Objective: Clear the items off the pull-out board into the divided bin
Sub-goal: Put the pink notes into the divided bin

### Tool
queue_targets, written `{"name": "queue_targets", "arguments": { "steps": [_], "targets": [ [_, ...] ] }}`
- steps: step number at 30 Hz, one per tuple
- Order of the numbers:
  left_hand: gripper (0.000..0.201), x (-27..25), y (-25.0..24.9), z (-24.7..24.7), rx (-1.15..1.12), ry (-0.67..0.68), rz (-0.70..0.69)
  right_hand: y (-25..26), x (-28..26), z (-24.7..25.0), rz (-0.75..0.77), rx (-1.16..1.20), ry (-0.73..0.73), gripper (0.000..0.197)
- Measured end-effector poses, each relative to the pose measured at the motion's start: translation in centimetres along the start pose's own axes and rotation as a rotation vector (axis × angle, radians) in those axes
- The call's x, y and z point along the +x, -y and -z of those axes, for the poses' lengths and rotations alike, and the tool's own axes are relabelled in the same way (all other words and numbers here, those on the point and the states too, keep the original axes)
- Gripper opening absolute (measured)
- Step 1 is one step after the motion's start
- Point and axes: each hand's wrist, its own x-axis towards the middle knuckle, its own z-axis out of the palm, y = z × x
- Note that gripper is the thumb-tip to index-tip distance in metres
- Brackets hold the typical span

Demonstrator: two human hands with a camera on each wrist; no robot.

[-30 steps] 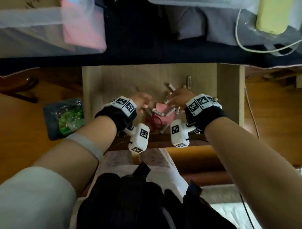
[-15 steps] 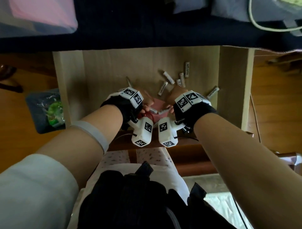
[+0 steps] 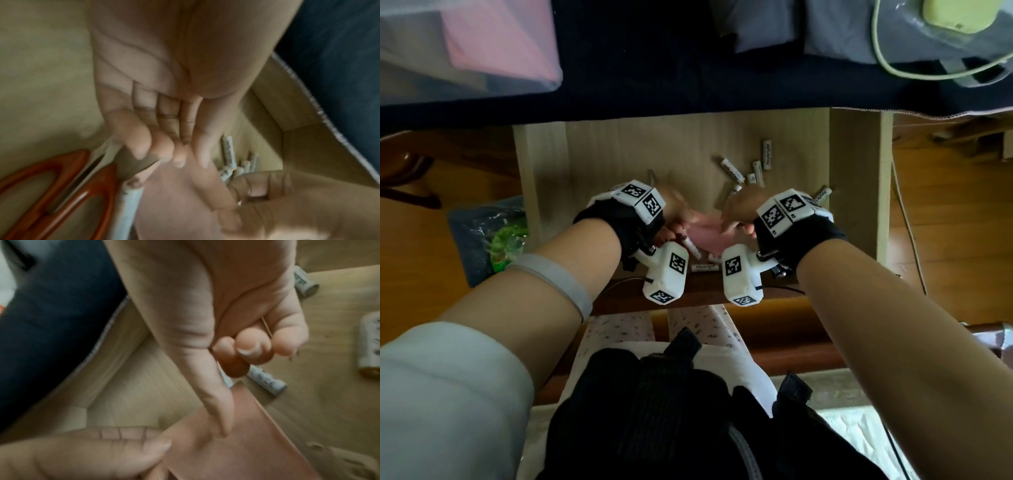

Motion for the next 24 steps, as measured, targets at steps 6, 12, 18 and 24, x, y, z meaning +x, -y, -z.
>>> {"name": "queue_targets", "arguments": {
  "steps": [6,12,18,24],
  "targets": [
    [0.014,-7.3,-3.3,1.6,0.040,-0.230,-0.259,1.4,-6.8,4.0,0.173,0.381,-0.100,0.009],
    [0.020,-15.8,-6.7,3.8,0.184,-0.360,-0.455,4.1,-12.5,8.2,0.389,0.555,-0.255,0.014],
    [0.010,-25.2,-7.8,7.3,0.172,-0.356,-0.578,9.3,-17.5,10.8,0.610,0.647,-0.328,0.019],
    [0.017,-29.1,-6.0,12.2,-0.222,-0.572,-0.735,15.3,-19.3,10.6,0.719,0.790,-0.462,0.017]
  ]
}}
